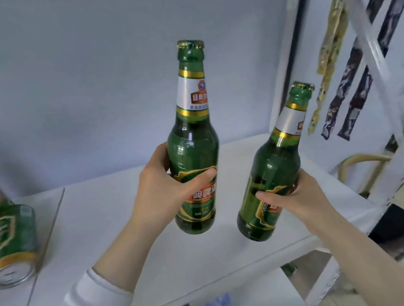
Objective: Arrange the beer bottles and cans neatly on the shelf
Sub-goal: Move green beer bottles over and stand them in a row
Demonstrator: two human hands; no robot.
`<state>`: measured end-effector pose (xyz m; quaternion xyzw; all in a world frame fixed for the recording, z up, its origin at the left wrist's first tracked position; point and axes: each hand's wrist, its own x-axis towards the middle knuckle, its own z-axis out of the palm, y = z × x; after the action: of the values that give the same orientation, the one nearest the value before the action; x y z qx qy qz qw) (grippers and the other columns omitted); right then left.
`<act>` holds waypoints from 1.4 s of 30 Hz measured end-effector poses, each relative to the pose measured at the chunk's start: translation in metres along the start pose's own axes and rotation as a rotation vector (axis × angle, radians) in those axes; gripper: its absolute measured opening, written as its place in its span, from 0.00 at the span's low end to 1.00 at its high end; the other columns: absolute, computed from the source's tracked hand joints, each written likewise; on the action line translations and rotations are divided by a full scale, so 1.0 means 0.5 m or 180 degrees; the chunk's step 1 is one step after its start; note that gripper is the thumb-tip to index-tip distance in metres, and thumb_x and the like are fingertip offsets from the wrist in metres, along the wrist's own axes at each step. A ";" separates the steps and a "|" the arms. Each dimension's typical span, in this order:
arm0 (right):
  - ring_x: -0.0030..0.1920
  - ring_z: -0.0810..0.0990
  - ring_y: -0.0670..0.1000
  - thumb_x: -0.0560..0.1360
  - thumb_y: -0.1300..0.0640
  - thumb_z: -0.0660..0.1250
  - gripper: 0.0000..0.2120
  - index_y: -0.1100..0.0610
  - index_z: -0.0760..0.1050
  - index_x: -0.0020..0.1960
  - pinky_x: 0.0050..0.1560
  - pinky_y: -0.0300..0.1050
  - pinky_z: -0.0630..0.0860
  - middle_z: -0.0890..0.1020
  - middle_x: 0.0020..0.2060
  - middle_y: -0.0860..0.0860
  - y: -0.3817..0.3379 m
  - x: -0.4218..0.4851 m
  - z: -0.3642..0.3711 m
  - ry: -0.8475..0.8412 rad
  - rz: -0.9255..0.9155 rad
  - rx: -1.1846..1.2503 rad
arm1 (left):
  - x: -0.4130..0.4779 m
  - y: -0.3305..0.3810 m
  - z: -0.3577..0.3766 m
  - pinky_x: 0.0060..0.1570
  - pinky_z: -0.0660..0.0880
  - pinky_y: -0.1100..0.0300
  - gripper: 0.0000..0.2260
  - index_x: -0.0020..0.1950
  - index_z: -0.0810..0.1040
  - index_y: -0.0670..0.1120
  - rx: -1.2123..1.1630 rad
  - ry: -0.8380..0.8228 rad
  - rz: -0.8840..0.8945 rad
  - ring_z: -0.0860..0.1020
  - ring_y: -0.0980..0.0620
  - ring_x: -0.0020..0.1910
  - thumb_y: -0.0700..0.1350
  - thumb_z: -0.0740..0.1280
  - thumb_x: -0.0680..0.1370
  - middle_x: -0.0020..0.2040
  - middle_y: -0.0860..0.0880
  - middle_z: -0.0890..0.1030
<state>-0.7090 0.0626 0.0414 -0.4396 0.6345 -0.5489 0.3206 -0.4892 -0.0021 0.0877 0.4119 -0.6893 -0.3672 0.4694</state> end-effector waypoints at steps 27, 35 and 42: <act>0.56 0.76 0.53 0.56 0.60 0.80 0.37 0.56 0.67 0.60 0.56 0.52 0.75 0.77 0.55 0.51 0.123 0.433 -0.167 0.0183 -0.0058 -0.0212 | 0.301 -0.119 0.349 0.51 0.73 0.59 0.31 0.63 0.65 0.46 0.0295 -0.0490 -0.0255 0.76 0.53 0.52 0.44 0.77 0.65 0.52 0.54 0.75; 0.57 0.74 0.52 0.59 0.57 0.79 0.39 0.55 0.63 0.64 0.59 0.52 0.75 0.74 0.58 0.50 0.124 0.491 -0.154 0.0171 -0.0097 -0.0307 | 0.350 -0.127 0.390 0.53 0.73 0.57 0.32 0.65 0.64 0.45 0.0342 -0.0416 -0.0438 0.74 0.52 0.53 0.43 0.76 0.66 0.53 0.53 0.73; 0.57 0.74 0.49 0.61 0.61 0.78 0.39 0.55 0.62 0.67 0.55 0.46 0.75 0.74 0.53 0.46 0.147 0.494 -0.165 -0.0055 -0.0061 -0.0215 | 0.378 -0.118 0.399 0.53 0.71 0.58 0.35 0.69 0.60 0.45 0.0548 -0.0731 -0.0543 0.74 0.49 0.60 0.46 0.75 0.68 0.57 0.52 0.72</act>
<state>-0.8982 -0.1271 0.0040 -0.4610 0.6457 -0.5264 0.3057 -0.7072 -0.1740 0.0424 0.4629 -0.7299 -0.3900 0.3176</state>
